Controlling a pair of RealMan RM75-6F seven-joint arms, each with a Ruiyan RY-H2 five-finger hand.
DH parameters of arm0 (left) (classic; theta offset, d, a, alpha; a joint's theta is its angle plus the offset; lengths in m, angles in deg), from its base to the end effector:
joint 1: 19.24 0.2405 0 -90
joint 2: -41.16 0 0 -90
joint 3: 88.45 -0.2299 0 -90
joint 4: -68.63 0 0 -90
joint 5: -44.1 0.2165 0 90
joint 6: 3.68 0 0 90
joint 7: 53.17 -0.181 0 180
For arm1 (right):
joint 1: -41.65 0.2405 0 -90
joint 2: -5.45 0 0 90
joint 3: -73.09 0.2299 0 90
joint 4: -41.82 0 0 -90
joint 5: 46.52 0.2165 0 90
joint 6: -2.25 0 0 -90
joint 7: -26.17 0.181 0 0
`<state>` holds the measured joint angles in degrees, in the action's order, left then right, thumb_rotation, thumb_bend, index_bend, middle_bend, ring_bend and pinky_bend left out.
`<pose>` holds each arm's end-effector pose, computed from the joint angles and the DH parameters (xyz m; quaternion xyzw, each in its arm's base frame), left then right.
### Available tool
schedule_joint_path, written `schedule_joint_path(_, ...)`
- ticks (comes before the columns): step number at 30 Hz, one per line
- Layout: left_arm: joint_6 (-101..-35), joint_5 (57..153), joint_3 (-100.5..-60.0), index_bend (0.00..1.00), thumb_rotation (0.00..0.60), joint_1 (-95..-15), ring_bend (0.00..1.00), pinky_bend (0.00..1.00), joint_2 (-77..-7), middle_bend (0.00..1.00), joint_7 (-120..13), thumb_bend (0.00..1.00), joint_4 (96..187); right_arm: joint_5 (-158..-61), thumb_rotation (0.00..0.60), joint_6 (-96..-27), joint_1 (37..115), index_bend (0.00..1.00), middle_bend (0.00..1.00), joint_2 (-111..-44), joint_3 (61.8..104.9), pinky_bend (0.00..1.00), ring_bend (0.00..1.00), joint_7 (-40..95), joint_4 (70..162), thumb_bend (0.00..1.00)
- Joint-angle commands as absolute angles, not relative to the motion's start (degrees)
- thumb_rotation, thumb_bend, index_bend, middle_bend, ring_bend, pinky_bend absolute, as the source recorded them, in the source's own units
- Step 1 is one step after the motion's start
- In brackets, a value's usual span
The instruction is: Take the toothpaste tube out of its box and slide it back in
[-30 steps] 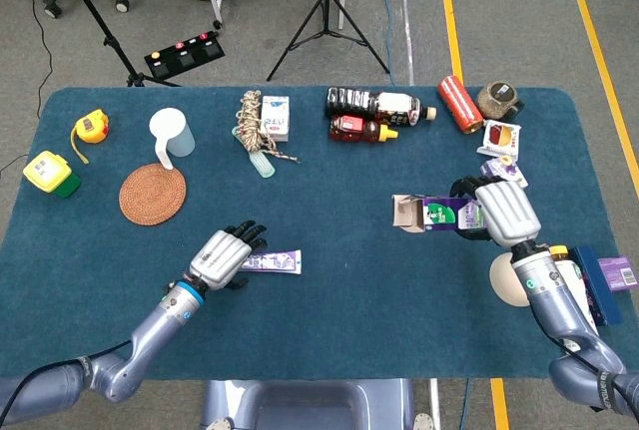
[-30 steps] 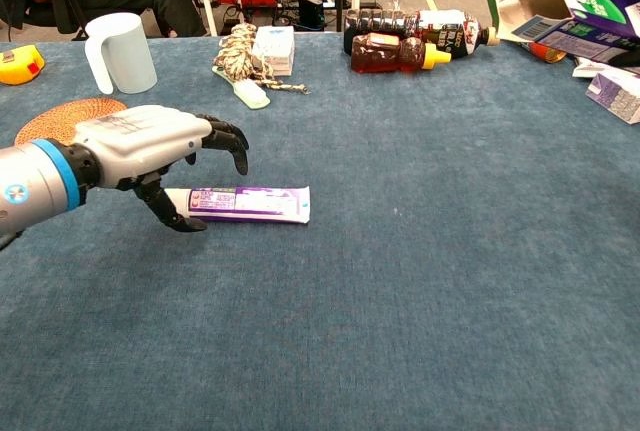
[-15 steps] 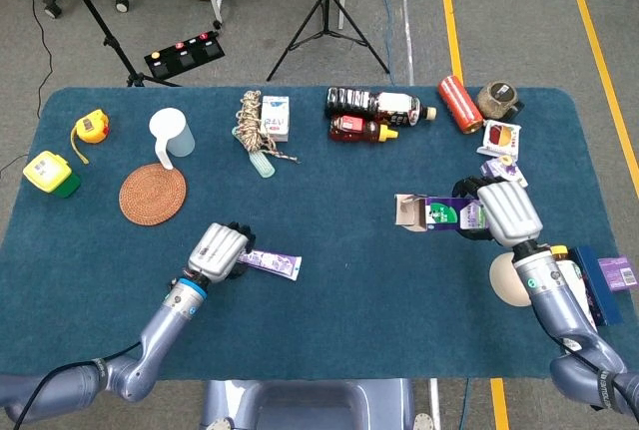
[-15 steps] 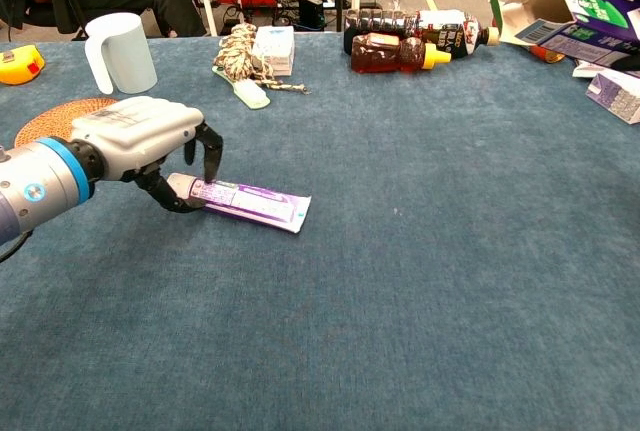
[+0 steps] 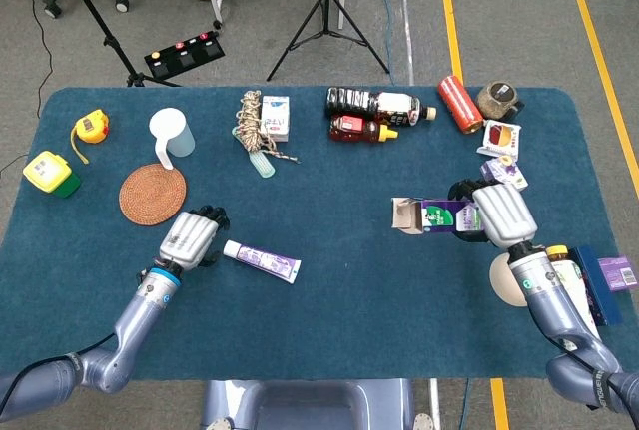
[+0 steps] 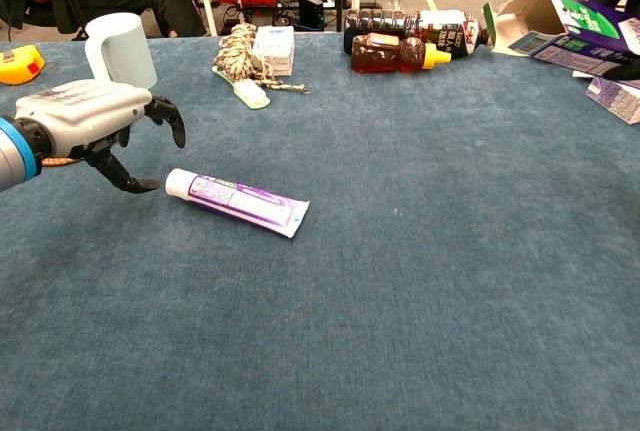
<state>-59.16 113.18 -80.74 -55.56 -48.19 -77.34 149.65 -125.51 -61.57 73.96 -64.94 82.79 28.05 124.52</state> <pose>-0.1642 0.3431 -0.0411 -0.7661 -0.3376 -0.3164 0.4462 -0.2009 -0.3708 0.0966 0.6858 -0.3390 0.4212 0.4872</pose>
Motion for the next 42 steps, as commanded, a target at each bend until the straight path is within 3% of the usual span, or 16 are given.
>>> schedule_joint_path(1,-55.76,116.25,-82.76,0.01,0.6,-55.96,0.0,0.17,-44.27,0.0,-72.04,0.21,150.64,-125.51,0.6,-61.5,73.93,0.47,0.56,-64.9,82.8,0.63,0.59,28.07,124.31,0.44)
schedule_joint_path(8,-57.81,118.77,-83.51,0.0,0.6,-55.67,0.0,0.13,-43.92,0.0,-70.57,0.21,149.92,-125.24,0.6,-61.11,73.9,0.47,0.56,-64.76,82.99,0.63,0.59,29.0,123.57,0.44)
schedule_joint_path(18,-54.5,115.21,-81.5,0.0,0.6,-59.44,0.0,0.13,-52.66,0.0,-73.02,0.21,142.45,-125.07,0.6,-60.65,73.7,0.47,0.57,-64.57,83.03,0.63,0.59,30.46,121.55,0.44)
schedule_joint_path(25,-57.96,116.55,-78.92,0.0,0.6,-61.97,0.0,0.13,-57.97,0.0,-74.81,0.21,138.07,-124.9,0.6,-59.89,73.84,0.47,0.56,-64.69,83.09,0.63,0.59,31.72,119.83,0.44)
schedule_joint_path(32,-56.79,114.57,-76.53,0.0,0.6,-65.68,0.0,0.13,-62.11,0.0,-79.31,0.21,134.69,-124.66,0.6,-58.86,74.13,0.47,0.56,-65.52,83.03,0.63,0.59,33.0,117.71,0.45)
schedule_joint_path(42,-58.87,116.91,-76.44,0.0,0.6,-67.85,0.0,0.13,-67.5,0.0,-76.98,0.21,131.11,-124.64,0.6,-58.63,73.97,0.47,0.56,-65.78,82.99,0.64,0.59,34.27,116.04,0.44)
